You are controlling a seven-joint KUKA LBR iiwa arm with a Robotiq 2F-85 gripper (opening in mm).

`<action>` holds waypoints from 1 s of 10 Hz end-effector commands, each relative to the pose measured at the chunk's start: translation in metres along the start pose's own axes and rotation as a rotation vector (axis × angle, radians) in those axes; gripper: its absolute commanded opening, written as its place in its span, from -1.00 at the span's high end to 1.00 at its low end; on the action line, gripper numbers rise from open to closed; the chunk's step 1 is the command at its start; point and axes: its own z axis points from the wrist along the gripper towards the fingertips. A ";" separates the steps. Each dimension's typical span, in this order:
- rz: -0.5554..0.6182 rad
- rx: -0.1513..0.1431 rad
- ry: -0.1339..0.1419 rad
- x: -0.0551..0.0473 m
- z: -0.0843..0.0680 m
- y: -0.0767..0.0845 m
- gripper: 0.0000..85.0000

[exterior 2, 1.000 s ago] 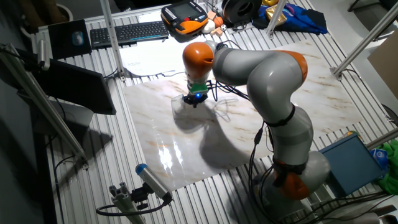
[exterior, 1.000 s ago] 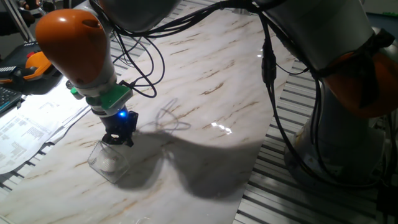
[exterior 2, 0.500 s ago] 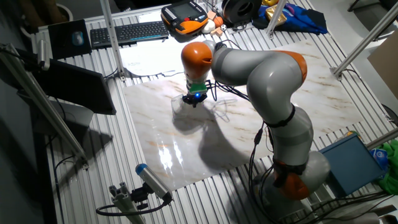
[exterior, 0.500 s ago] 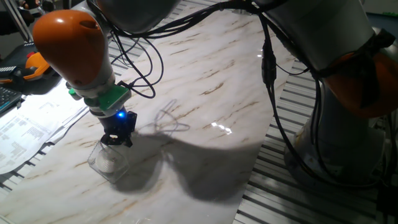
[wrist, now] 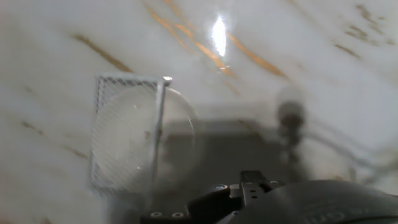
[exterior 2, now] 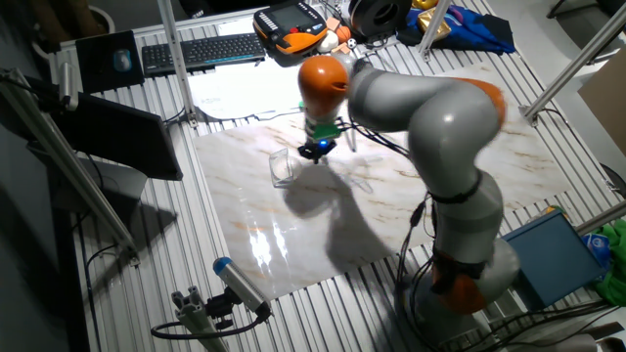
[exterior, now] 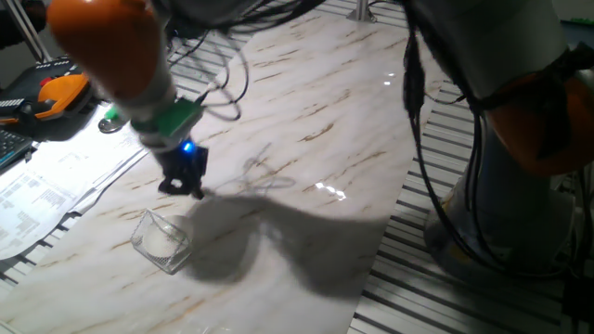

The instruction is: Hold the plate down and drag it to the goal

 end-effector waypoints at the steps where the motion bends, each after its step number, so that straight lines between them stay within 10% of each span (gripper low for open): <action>1: -0.027 0.006 -0.005 0.004 -0.030 -0.012 1.00; 5: -0.171 0.000 0.015 0.007 -0.071 -0.064 1.00; 10: -0.210 0.040 0.007 0.022 -0.085 -0.060 1.00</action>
